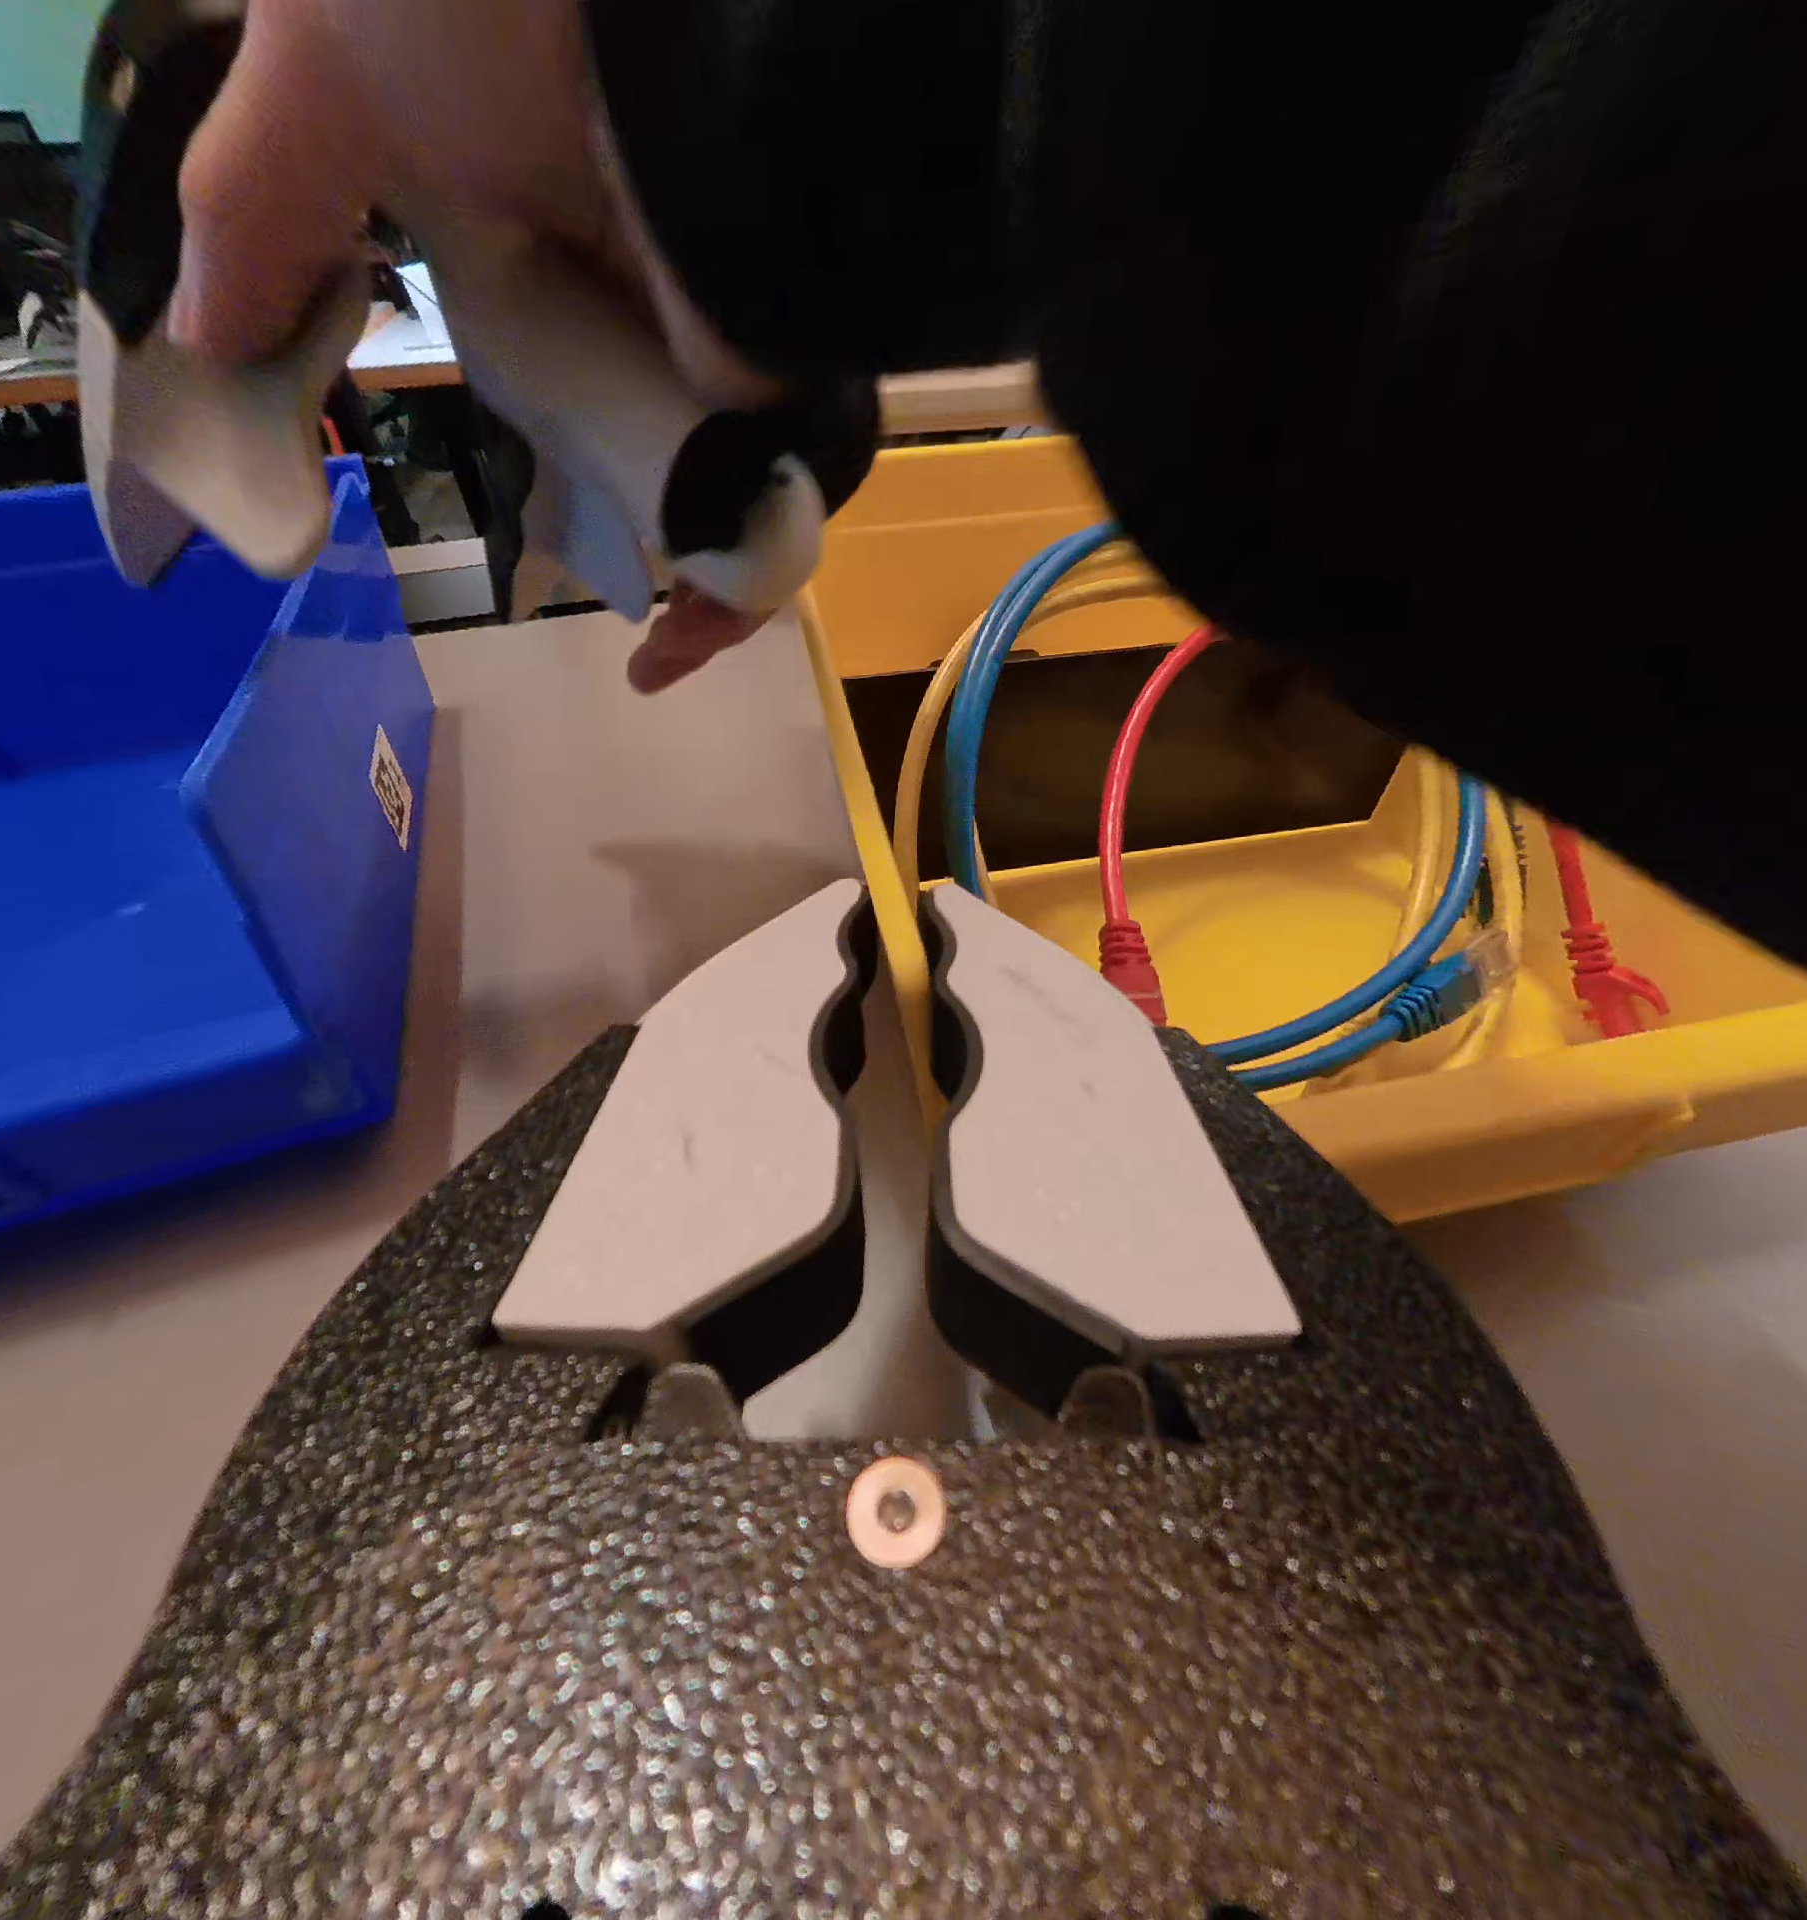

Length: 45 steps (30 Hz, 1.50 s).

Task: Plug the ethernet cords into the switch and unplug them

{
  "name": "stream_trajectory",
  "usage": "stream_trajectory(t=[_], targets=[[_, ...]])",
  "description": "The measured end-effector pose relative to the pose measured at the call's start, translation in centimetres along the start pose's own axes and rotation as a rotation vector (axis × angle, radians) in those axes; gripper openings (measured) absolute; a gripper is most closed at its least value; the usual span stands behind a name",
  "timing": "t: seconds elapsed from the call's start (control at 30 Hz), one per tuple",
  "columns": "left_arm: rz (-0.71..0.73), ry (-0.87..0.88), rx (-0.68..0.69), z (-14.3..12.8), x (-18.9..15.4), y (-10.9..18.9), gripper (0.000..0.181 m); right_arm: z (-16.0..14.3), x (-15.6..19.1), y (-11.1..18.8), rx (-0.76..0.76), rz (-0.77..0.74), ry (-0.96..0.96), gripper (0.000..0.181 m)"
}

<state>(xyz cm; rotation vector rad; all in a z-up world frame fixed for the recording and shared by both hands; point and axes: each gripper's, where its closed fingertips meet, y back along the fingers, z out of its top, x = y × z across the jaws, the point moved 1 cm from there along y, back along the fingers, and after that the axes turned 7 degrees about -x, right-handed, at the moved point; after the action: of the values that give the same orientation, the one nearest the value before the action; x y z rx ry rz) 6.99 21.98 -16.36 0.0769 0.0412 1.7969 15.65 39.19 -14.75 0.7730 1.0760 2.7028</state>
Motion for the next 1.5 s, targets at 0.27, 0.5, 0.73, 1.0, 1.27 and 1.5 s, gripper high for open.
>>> stream_trajectory(t=[0.27, 0.5, 0.73, 1.0, 1.27, 1.5], targets=[[0.006, -0.029, -0.008, 0.1, 0.7, -0.2, 0.007, -1.8, 0.4, -6.9, 0.170, 0.003, -0.082, 0.064], [0.011, -0.096, -0.021, 0.2, 1.6, -0.1, 0.008, -1.5, -1.9, -8.2, 0.204, -0.153, 0.037, 0.033], [-0.004, -0.124, -0.015, 0.1, 3.4, 0.3, 0.008, 4.7, -0.6, -1.9, 0.039, -0.025, 0.069, 0.033], [0.060, -0.082, -0.001, -0.1, 8.0, 0.5, 0.007, 7.0, -11.4, 20.6, -0.275, -0.138, 0.147, 0.029], [0.172, -0.084, 0.015, -0.3, 13.5, 1.0, 0.008, -10.9, -34.0, 37.2, -0.124, -0.541, -0.072, 0.030], [0.256, -0.035, 0.003, -0.5, 19.6, 0.5, 0.007, -22.5, -41.7, 40.6, -0.033, -0.557, -0.241, 0.030]])
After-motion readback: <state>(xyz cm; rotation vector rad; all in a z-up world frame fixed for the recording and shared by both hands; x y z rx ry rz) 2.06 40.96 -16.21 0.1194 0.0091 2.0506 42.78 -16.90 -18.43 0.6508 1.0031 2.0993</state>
